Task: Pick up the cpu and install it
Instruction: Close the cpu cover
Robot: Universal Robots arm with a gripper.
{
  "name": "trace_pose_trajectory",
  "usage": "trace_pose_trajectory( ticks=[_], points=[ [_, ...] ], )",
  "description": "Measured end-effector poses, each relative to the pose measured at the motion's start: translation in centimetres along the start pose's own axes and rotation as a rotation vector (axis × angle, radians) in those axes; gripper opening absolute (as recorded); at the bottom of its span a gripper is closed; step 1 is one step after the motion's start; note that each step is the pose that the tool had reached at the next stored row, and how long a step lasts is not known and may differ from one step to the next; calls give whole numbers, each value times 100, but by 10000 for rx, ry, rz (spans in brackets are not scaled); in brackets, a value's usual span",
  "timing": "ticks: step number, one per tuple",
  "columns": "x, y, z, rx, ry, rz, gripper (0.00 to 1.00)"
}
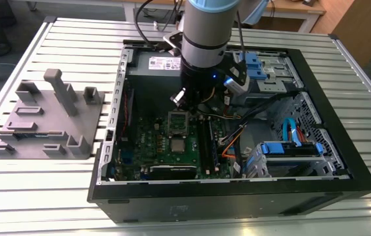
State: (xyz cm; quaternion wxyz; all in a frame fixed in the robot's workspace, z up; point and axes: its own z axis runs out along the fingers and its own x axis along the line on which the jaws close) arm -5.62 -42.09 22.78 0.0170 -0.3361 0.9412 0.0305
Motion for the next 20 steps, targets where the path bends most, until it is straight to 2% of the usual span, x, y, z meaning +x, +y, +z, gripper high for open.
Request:
trace_pose_trajectory(
  ticks=[5,20],
  points=[
    [28,23,-3,0,-1,-26,11],
    [28,27,-48,-7,2,-146,11]
  ],
)
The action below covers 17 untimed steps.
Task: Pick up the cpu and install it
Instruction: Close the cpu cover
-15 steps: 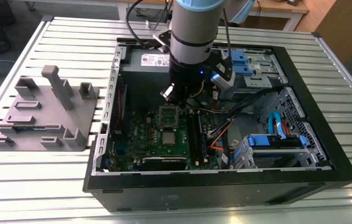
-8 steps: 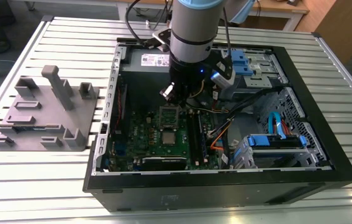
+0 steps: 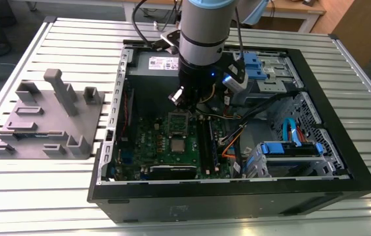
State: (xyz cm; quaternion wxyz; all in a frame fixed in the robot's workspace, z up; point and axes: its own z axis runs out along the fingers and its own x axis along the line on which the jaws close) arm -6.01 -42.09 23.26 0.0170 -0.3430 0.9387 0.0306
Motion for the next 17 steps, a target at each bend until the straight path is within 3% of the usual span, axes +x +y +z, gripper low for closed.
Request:
trace_pose_trajectory(
  ticks=[17],
  points=[
    [-4,3,-73,-3,1,-45,11]
  ],
)
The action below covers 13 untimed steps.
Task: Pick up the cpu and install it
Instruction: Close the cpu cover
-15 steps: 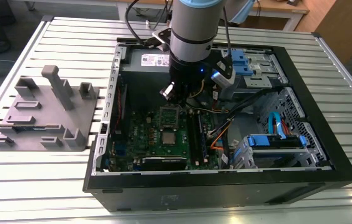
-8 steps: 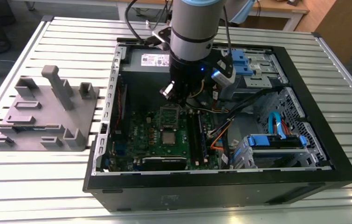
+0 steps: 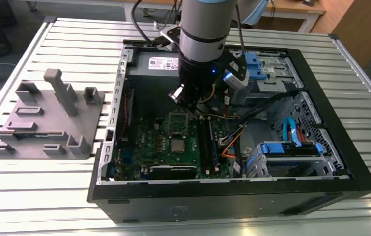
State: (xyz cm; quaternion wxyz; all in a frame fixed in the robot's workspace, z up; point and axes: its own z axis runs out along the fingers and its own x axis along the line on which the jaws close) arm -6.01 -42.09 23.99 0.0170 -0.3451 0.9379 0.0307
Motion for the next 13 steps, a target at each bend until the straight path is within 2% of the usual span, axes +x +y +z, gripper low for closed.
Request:
trace_pose_trajectory(
  ticks=[13],
  points=[
    [14,-17,-39,-13,10,-230,11]
  ],
)
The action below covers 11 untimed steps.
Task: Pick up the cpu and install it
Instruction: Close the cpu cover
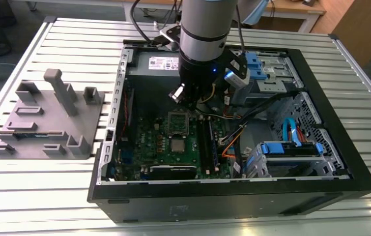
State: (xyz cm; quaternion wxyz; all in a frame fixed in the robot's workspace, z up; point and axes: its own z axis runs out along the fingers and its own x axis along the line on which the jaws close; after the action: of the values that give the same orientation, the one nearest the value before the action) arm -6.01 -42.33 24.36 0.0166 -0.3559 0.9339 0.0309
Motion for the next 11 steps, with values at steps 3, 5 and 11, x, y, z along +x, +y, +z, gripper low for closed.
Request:
trace_pose_trajectory(
  ticks=[3,5,11],
  points=[
    [14,-16,-2,-4,3,-106,11],
    [24,-26,-3,-7,5,-178,11],
    [50,-56,-11,-16,14,-378,11]
  ],
)
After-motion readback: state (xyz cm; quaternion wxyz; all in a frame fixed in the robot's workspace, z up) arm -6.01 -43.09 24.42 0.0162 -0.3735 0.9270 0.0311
